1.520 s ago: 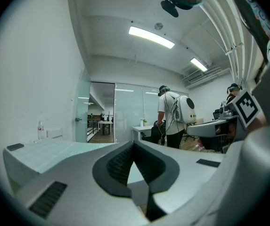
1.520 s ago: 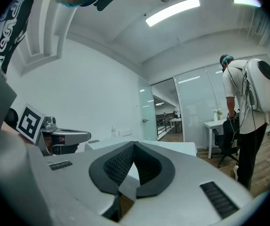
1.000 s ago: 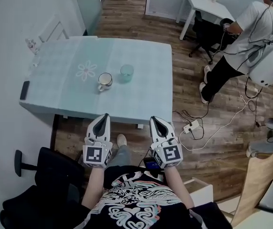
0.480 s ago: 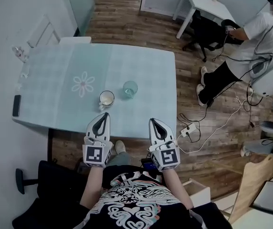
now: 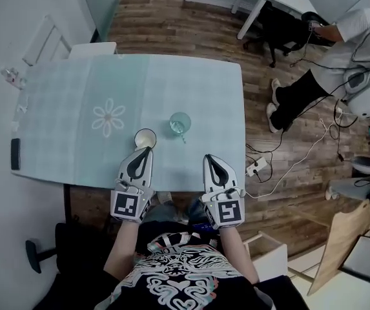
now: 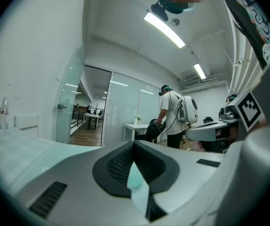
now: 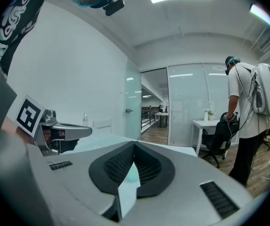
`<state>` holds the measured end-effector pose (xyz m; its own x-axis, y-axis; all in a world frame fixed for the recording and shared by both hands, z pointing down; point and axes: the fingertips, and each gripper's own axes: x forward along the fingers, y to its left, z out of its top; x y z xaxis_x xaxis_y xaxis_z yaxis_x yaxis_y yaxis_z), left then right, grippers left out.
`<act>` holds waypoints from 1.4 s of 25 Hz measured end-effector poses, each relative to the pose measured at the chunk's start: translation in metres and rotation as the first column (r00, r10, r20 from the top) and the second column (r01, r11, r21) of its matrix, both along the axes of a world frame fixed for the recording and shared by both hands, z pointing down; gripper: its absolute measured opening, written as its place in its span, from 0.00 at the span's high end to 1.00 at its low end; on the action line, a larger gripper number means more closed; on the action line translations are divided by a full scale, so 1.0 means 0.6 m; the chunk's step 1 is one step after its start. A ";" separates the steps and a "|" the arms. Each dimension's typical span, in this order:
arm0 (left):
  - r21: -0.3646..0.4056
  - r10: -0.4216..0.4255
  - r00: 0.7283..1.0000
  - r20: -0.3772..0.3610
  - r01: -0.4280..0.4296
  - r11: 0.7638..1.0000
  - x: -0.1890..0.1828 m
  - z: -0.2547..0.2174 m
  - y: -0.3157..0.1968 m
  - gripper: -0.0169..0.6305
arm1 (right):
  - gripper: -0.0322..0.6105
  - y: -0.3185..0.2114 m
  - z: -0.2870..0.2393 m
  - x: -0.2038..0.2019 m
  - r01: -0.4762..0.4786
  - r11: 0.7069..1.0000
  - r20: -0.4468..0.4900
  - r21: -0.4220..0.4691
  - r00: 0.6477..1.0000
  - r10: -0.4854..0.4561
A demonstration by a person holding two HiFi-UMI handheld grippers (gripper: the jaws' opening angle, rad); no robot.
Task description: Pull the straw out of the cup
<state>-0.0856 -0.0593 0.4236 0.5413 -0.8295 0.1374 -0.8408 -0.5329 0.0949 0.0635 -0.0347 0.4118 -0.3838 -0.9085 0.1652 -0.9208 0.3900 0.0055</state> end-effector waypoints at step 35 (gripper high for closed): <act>-0.103 0.085 0.996 0.020 -0.082 0.991 0.049 0.090 -0.046 0.98 | 0.87 -0.051 0.136 -0.100 0.199 0.970 -0.148 -0.138 0.965 -0.218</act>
